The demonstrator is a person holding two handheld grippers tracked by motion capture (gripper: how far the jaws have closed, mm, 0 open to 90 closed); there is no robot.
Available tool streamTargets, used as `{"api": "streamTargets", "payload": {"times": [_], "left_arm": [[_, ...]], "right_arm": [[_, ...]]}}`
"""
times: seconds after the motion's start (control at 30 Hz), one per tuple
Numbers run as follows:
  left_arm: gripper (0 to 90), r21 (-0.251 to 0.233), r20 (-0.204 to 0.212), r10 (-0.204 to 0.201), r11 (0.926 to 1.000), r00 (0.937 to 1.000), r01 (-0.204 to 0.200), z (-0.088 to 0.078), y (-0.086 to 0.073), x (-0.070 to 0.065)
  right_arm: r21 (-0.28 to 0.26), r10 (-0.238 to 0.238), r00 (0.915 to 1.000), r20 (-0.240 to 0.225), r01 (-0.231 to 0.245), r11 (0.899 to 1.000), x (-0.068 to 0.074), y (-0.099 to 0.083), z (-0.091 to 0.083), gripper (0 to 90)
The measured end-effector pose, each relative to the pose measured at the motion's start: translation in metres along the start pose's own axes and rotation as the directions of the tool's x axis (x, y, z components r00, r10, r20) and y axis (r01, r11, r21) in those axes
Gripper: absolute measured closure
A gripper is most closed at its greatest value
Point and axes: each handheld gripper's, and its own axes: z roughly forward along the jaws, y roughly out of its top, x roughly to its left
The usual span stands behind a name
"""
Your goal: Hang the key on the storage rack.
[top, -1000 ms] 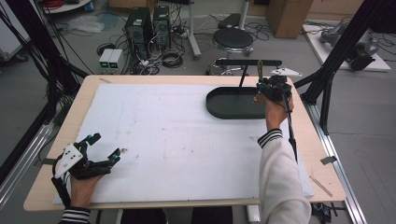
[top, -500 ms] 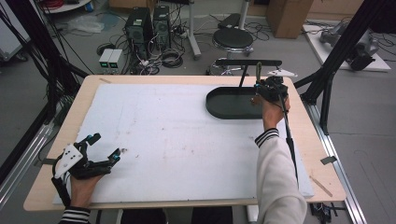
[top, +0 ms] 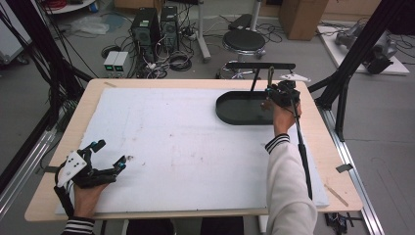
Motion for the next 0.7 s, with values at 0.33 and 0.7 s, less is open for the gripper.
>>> {"api": "streamTargets", "payload": {"times": [0.33, 0.7], "left_arm": [[5.2, -0.001, 0.0, 0.004, 1.0, 1.0, -0.004, 0.0, 0.0, 0.0], [5.2, 0.005, -0.001, 0.007, 1.0, 1.0, -0.007, 0.0, 0.0, 0.0]], "right_arm": [[-0.012, -0.012, 0.9999, -0.008, 0.012, 1.0, -0.001, 0.0, 0.001, 66.0], [-0.086, -0.074, 0.9919, -0.104, 0.065, 0.994, 0.0, -0.007, -0.025, 0.2]]}}
